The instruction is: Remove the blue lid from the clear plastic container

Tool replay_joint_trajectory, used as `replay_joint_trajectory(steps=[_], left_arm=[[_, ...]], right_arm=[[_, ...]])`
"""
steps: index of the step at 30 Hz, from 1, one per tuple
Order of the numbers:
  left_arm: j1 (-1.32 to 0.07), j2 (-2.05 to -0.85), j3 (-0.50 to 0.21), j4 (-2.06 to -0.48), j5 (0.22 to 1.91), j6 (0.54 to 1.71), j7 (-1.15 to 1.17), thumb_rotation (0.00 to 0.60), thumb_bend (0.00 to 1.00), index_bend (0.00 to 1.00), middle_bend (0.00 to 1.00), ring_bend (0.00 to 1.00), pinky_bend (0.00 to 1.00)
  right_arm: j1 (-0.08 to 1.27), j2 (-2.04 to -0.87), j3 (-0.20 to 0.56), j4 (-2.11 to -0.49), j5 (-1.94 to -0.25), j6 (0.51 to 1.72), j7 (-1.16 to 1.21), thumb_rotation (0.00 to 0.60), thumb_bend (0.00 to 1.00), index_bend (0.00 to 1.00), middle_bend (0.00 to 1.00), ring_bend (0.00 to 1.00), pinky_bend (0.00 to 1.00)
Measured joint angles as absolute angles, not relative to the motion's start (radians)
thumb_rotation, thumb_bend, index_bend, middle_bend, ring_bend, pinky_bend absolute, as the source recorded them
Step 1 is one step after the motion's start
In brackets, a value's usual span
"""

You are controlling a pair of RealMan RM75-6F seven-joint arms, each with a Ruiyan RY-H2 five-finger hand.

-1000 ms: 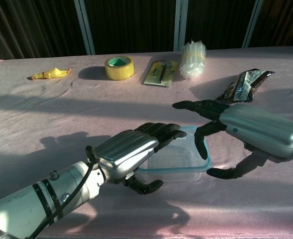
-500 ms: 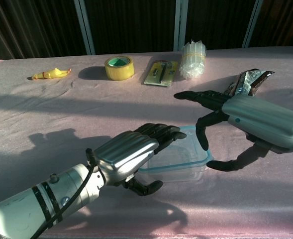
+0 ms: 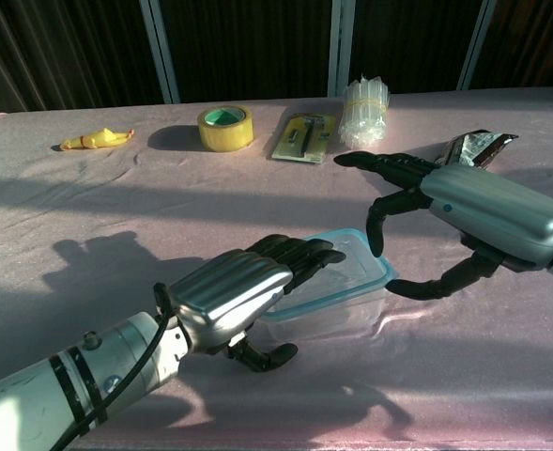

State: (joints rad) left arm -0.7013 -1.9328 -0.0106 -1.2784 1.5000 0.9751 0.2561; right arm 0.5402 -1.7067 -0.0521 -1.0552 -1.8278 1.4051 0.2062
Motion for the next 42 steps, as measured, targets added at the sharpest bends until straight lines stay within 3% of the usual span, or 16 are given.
replay_joint_trajectory(steps=[8,16,20,25,31,42], left_arm=[[-0.699,-1.918,-0.006,-1.290,1.508,0.977,0.243,0.600,0.32,0.00,0.00,0.00,0.00],[-0.698,-1.908,-0.007,-1.296,1.519,0.988,0.245,0.600,0.32,0.00,0.00,0.00,0.00],[-0.698,-1.905,-0.008,-1.298,1.521,0.990,0.242,0.600,0.32,0.00,0.00,0.00,0.00],[-0.697,-1.894,-0.009,-1.305,1.529,1.003,0.230,0.600,0.32,0.00,0.00,0.00,0.00],[-0.698,-1.878,-0.009,-1.305,1.575,1.050,0.186,0.600,0.32,0.00,0.00,0.00,0.00],[-0.695,-1.846,-0.003,-1.301,1.629,1.109,0.100,0.600,0.33,0.00,0.00,0.00,0.00]], right_arm=[[0.552,-1.765,-0.044,-0.965,-1.850,1.467,0.239,0.600,0.44,0.65,0.11,0.00,0.02],[0.564,-1.783,-0.056,-0.951,-1.850,1.445,0.228,0.600,0.45,0.69,0.13,0.00,0.02],[0.568,-1.785,-0.060,-0.953,-1.849,1.438,0.222,0.600,0.52,0.72,0.14,0.00,0.02],[0.574,-1.786,-0.063,-0.953,-1.851,1.433,0.212,0.600,0.74,0.79,0.16,0.00,0.02],[0.573,-1.782,-0.067,-0.943,-1.848,1.438,0.200,0.600,0.87,0.80,0.17,0.00,0.02],[0.575,-1.763,-0.056,-0.949,-1.844,1.477,0.207,0.600,0.90,0.81,0.18,0.00,0.02]])
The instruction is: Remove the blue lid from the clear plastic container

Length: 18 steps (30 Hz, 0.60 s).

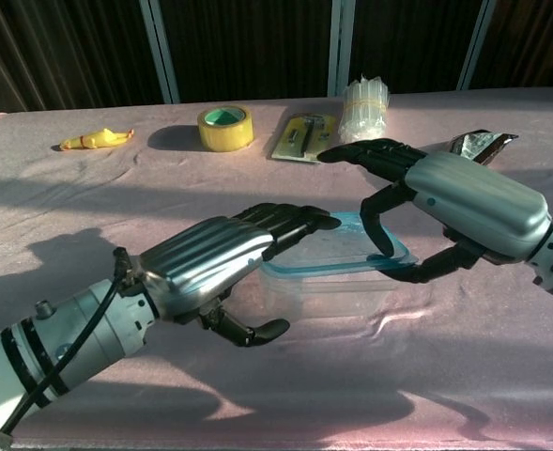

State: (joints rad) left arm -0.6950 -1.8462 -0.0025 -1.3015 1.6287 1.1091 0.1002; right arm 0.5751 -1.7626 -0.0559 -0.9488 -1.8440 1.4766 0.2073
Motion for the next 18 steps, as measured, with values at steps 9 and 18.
replay_joint_trajectory(steps=[9,18], left_arm=[[-0.691,-1.802,-0.012,-1.296,1.659,1.173,0.015,0.600,0.32,0.00,0.00,0.00,0.00],[-0.676,-1.756,-0.016,-1.295,1.686,1.239,-0.021,0.600,0.32,0.00,0.00,0.00,0.00]], right_arm=[[0.572,-1.706,-0.043,-1.000,-1.831,1.492,0.191,0.600,0.90,0.81,0.18,0.00,0.02],[0.562,-1.647,-0.032,-1.018,-1.811,1.496,0.160,0.600,0.90,0.81,0.18,0.00,0.02]])
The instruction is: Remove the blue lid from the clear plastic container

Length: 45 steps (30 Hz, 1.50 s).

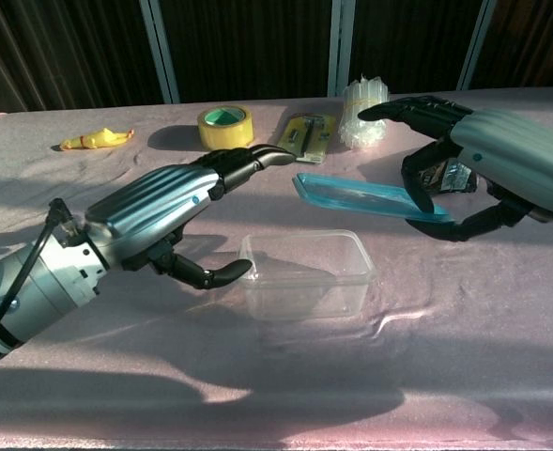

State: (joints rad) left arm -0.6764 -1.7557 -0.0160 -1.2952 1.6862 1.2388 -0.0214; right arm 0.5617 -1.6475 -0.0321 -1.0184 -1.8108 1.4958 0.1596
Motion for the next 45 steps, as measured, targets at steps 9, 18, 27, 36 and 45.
replay_joint_trajectory(steps=[9,18,27,36,45], left_arm=[[-0.643,-1.682,-0.003,-1.336,1.704,1.295,-0.029,0.600,0.32,0.00,0.00,0.00,0.00],[-0.574,-1.624,0.042,-1.359,1.711,1.353,-0.026,0.600,0.32,0.00,0.00,0.00,0.00],[-0.472,-1.566,0.083,-1.309,1.703,1.445,-0.071,0.600,0.32,0.00,0.00,0.00,0.00],[-0.369,-1.438,0.101,-1.362,1.658,1.512,-0.123,0.600,0.32,0.00,0.00,0.00,0.00],[-0.215,-1.276,0.148,-1.507,1.583,1.582,0.006,0.600,0.35,0.00,0.00,0.00,0.00]], right_arm=[[0.538,-1.595,-0.009,-0.988,-1.758,1.491,0.151,0.600,0.90,0.81,0.18,0.00,0.02],[0.520,-1.613,-0.002,-0.825,-1.656,1.325,0.107,0.600,0.84,0.65,0.18,0.00,0.02],[0.498,-1.609,-0.026,-0.828,-1.625,1.248,0.133,0.600,0.11,0.00,0.00,0.00,0.00],[0.433,-1.416,-0.088,-1.135,-1.617,1.229,0.035,0.600,0.04,0.00,0.00,0.00,0.00],[0.225,-1.210,-0.112,-1.426,-1.548,1.461,-0.075,0.600,0.05,0.00,0.00,0.00,0.00]])
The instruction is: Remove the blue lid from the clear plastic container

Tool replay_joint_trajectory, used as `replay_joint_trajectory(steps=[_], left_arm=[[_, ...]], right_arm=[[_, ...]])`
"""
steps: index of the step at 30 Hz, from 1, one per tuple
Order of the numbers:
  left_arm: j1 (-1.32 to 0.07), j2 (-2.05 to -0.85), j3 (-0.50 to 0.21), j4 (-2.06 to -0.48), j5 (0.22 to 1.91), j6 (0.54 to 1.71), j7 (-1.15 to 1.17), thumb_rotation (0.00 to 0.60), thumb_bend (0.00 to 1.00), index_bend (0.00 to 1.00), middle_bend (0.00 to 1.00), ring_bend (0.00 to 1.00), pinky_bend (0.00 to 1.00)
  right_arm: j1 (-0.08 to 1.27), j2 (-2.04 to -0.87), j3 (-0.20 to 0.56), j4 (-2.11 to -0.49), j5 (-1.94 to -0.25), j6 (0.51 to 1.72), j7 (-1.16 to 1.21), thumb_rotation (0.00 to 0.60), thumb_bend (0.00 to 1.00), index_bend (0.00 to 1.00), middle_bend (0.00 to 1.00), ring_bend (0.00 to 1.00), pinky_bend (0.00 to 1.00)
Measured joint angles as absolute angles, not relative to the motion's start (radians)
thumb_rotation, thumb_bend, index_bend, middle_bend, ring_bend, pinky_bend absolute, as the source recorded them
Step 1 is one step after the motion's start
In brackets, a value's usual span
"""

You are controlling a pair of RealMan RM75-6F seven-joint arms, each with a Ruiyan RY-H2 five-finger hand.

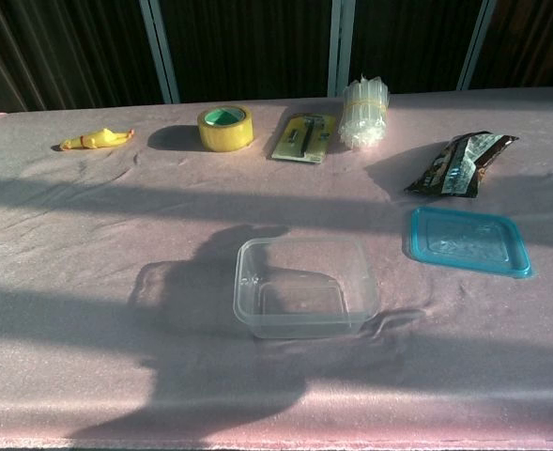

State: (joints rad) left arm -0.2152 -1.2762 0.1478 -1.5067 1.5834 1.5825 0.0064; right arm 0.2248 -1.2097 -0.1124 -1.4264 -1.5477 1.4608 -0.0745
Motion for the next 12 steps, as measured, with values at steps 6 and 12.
replay_joint_trajectory(steps=[6,12], left_arm=[[-0.097,-1.254,0.153,-1.533,1.524,1.676,0.045,0.600,0.35,0.00,0.00,0.00,0.00],[-0.064,-1.252,0.140,-1.525,1.547,1.715,0.044,0.600,0.35,0.00,0.00,0.00,0.00]], right_arm=[[0.025,-1.133,-0.093,-1.554,-1.421,1.657,-0.106,0.600,0.05,0.00,0.00,0.00,0.00],[-0.003,-1.111,-0.068,-1.551,-1.428,1.667,-0.061,0.600,0.05,0.00,0.00,0.00,0.00]])
